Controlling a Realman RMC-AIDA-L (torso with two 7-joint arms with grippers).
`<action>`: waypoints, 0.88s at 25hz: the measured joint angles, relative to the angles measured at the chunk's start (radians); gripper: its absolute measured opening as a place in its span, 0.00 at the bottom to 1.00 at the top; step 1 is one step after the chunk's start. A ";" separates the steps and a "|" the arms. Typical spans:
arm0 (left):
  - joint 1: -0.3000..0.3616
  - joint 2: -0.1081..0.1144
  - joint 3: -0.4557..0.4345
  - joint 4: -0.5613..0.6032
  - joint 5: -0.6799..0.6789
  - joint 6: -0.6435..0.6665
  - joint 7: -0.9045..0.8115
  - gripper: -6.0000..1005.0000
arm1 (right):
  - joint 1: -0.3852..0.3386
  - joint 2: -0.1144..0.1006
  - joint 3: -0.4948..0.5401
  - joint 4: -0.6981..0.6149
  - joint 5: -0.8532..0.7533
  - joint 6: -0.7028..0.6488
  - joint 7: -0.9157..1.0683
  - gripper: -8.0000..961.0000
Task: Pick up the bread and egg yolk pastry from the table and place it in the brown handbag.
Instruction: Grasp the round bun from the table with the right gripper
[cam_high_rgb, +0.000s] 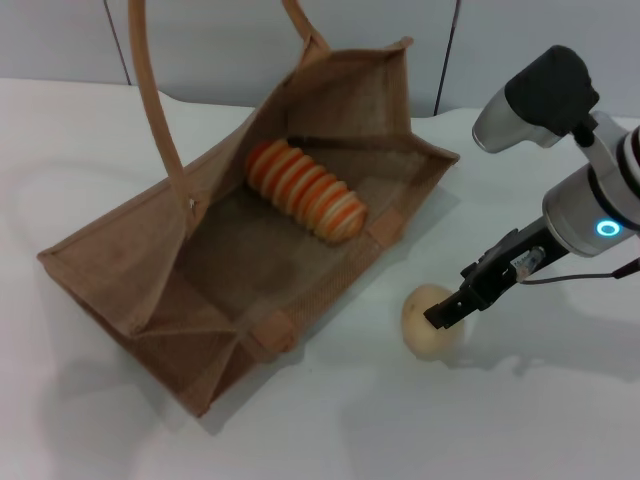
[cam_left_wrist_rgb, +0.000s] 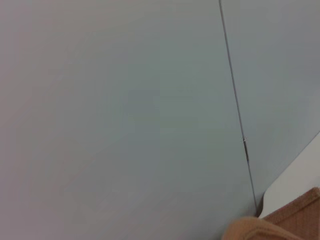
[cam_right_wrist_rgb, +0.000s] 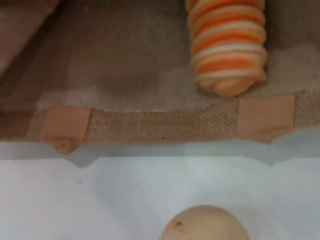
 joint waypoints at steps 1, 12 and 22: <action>0.000 0.000 0.000 0.000 0.000 0.000 0.000 0.12 | -0.002 0.000 -0.001 -0.006 0.000 0.006 0.001 0.91; -0.004 0.000 0.000 -0.001 0.000 0.001 -0.004 0.12 | -0.006 0.004 -0.004 -0.002 0.022 0.010 -0.001 0.91; -0.008 0.001 0.000 -0.001 -0.005 0.001 -0.007 0.12 | 0.008 0.004 -0.029 0.082 0.025 -0.076 -0.002 0.91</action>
